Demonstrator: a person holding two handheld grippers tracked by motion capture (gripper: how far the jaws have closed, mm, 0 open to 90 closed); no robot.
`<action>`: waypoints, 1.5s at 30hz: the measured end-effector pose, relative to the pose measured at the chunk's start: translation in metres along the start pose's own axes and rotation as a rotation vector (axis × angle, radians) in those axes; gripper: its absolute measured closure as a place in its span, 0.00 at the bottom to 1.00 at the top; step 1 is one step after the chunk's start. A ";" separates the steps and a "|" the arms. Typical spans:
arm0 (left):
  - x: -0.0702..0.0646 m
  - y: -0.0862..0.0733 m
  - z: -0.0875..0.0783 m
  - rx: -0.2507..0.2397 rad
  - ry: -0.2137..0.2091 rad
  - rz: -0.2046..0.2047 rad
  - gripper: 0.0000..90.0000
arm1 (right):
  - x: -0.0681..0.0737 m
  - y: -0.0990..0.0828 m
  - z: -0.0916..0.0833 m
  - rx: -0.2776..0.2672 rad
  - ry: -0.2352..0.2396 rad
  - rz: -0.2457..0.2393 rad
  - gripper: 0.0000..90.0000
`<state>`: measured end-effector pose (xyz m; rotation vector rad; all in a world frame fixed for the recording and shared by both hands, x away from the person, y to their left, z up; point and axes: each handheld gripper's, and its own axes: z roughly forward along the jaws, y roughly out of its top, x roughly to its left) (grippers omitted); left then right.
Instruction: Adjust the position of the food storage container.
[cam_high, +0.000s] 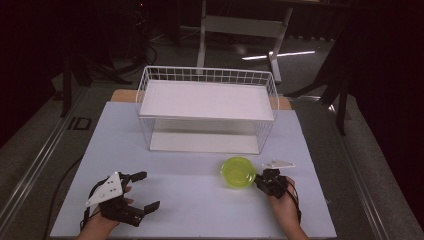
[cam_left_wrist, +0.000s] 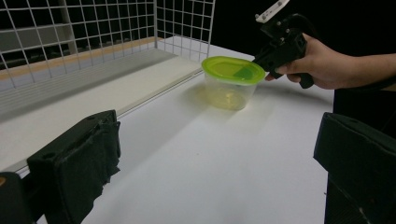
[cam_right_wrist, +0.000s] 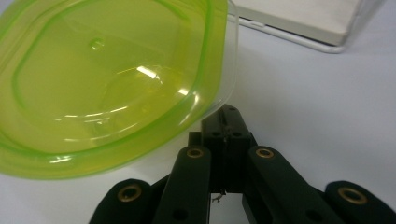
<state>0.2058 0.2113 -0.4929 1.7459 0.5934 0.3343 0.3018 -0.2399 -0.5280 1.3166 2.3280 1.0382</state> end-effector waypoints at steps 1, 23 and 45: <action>0.000 0.000 0.000 0.000 0.001 0.002 0.02 | 0.002 0.000 0.001 0.000 0.003 -0.006 1.00; 0.000 0.000 -0.001 -0.004 0.000 0.000 0.02 | 0.064 0.021 0.035 0.022 0.113 -0.093 1.00; -0.001 0.000 -0.001 -0.001 0.000 0.007 0.01 | 0.090 0.032 0.052 0.036 0.188 -0.094 1.00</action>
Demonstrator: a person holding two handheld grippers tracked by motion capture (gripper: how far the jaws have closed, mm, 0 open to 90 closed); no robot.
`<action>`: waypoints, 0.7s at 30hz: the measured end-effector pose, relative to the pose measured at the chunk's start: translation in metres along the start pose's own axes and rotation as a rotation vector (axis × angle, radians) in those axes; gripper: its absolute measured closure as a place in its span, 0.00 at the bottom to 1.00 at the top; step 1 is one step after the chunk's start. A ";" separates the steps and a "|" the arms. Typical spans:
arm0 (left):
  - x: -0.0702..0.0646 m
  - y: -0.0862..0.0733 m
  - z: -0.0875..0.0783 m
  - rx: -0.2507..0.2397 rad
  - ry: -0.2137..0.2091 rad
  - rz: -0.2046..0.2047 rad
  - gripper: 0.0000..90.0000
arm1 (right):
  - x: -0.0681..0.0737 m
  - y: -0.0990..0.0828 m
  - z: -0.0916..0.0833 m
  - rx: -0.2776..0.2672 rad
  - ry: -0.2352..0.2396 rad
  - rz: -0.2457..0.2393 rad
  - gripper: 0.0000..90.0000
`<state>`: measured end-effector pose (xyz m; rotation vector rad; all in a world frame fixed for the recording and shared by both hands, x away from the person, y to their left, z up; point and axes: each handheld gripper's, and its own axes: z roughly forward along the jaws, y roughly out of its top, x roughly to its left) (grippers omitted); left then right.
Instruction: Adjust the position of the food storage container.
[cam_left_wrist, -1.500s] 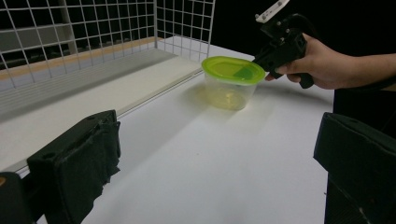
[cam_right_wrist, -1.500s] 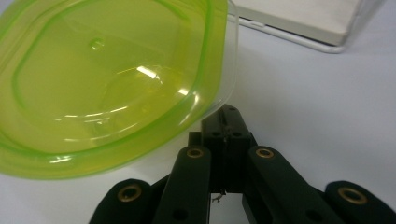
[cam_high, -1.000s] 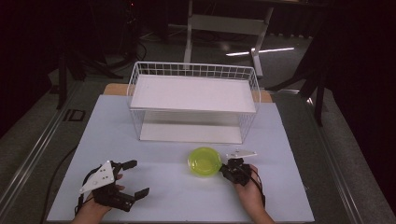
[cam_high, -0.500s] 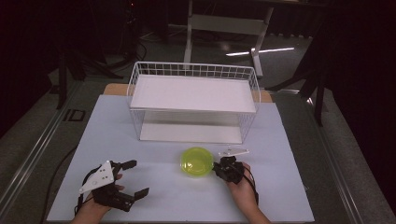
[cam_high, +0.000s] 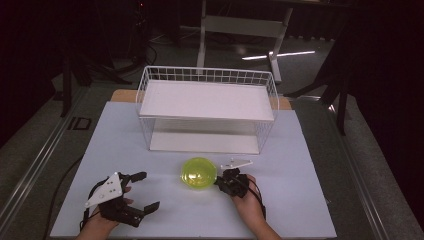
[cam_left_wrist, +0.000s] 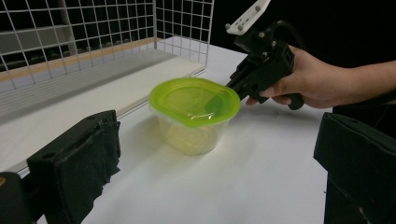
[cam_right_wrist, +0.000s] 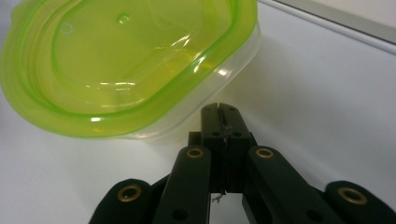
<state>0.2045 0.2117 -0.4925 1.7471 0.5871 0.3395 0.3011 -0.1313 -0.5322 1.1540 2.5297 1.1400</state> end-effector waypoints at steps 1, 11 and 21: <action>0.000 0.000 0.000 0.000 0.000 0.000 0.02 | 0.002 0.001 0.002 0.001 0.002 -0.002 1.00; 0.001 0.000 -0.001 -0.004 -0.003 -0.003 0.02 | -0.002 0.004 -0.005 -0.032 -0.005 0.002 1.00; 0.000 0.004 -0.001 -0.020 -0.006 0.010 0.02 | -0.008 -0.005 -0.049 -0.102 -0.054 -0.022 0.74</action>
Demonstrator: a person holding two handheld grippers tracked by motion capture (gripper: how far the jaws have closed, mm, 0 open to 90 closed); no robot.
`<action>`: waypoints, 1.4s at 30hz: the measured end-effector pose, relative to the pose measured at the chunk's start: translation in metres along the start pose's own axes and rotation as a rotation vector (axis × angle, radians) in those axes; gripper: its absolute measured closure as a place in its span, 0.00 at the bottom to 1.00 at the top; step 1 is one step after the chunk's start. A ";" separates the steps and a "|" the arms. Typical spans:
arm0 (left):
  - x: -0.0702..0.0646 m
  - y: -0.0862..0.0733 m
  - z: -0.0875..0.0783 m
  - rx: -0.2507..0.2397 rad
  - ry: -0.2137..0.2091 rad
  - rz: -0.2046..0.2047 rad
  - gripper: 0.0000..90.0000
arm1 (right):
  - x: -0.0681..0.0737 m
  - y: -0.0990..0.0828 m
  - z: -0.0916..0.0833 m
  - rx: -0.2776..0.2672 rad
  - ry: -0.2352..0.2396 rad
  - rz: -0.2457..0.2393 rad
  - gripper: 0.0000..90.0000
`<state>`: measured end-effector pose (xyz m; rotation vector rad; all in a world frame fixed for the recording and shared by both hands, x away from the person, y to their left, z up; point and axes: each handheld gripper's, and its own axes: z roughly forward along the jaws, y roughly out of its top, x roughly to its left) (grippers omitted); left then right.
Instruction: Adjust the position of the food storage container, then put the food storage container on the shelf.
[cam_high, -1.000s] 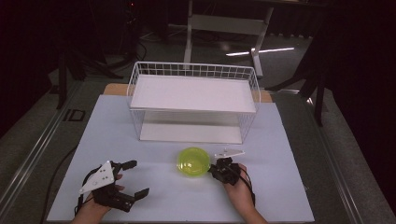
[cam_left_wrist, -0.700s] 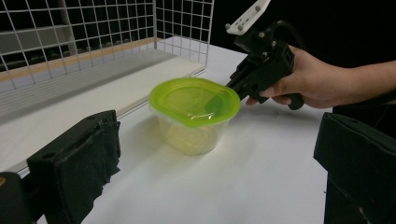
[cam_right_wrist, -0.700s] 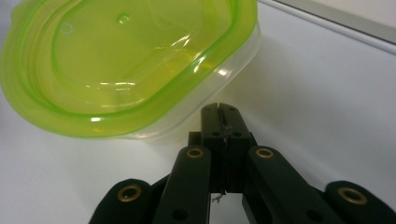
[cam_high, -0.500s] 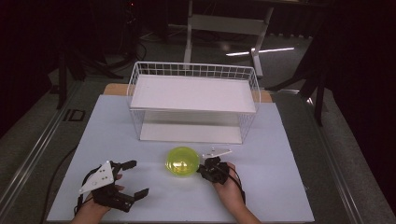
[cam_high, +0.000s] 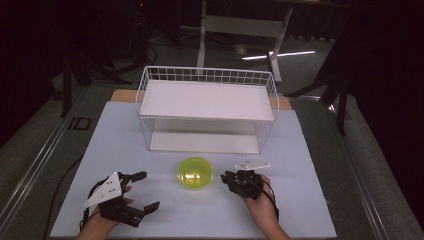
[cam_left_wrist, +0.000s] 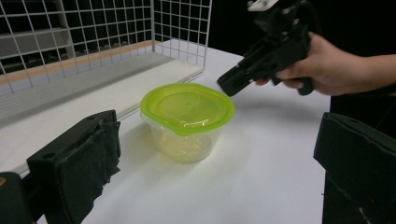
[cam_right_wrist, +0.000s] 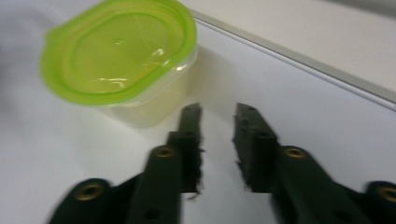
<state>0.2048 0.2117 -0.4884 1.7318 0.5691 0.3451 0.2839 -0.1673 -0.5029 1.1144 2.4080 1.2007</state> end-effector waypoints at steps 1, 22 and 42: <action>0.000 0.002 0.000 -0.004 -0.001 -0.003 0.02 | 0.002 0.000 -0.006 -0.009 -0.001 -0.009 0.67; 0.001 0.026 0.011 0.091 0.007 -0.057 0.02 | 0.023 0.014 -0.047 -0.209 0.070 -0.035 0.15; 0.024 0.048 0.035 0.099 -0.036 -0.062 0.02 | 0.022 0.035 -0.033 -0.194 0.051 -0.106 0.14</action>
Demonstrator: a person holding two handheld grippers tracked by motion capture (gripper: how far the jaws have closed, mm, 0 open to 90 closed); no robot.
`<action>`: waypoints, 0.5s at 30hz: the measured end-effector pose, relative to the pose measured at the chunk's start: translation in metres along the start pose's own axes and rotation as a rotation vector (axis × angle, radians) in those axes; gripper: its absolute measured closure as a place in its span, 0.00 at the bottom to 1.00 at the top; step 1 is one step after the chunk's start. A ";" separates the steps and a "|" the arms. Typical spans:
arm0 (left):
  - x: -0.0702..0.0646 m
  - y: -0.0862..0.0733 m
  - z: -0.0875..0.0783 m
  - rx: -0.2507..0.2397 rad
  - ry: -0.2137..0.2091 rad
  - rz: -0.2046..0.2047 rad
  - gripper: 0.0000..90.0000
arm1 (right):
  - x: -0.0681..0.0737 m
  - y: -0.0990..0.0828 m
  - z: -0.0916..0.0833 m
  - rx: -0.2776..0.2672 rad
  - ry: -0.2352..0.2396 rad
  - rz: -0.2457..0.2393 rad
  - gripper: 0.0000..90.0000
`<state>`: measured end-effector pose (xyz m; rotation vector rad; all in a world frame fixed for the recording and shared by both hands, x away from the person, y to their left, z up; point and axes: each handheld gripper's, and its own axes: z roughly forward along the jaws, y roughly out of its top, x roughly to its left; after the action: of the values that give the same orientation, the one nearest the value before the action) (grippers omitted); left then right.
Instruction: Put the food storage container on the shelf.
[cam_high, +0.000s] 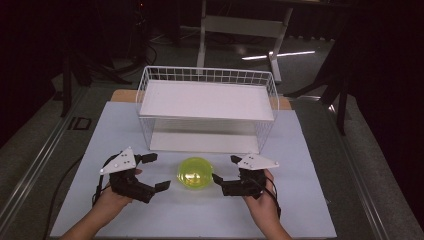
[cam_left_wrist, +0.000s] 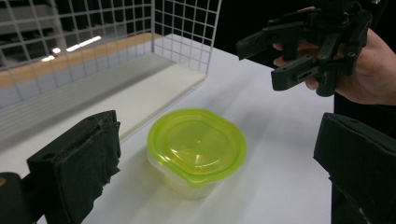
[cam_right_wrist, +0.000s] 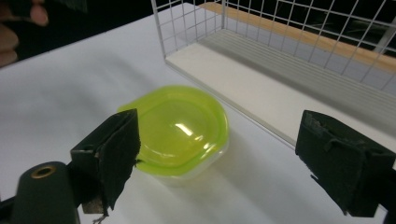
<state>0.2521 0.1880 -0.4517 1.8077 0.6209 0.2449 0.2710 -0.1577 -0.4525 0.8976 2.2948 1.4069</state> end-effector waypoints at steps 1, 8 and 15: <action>0.001 0.000 0.002 0.007 0.008 -0.002 0.02 | 0.000 0.000 0.001 0.003 0.010 0.003 0.13; 0.010 -0.001 0.016 0.055 -0.008 -0.023 0.02 | -0.001 0.000 0.016 0.032 0.018 0.025 0.13; 0.017 -0.005 0.031 0.064 0.018 -0.084 0.08 | -0.007 -0.004 0.032 0.054 0.003 0.095 0.15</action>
<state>0.2791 0.1719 -0.4690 1.8377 0.7226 0.1868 0.2926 -0.1410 -0.4715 1.0345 2.3303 1.3905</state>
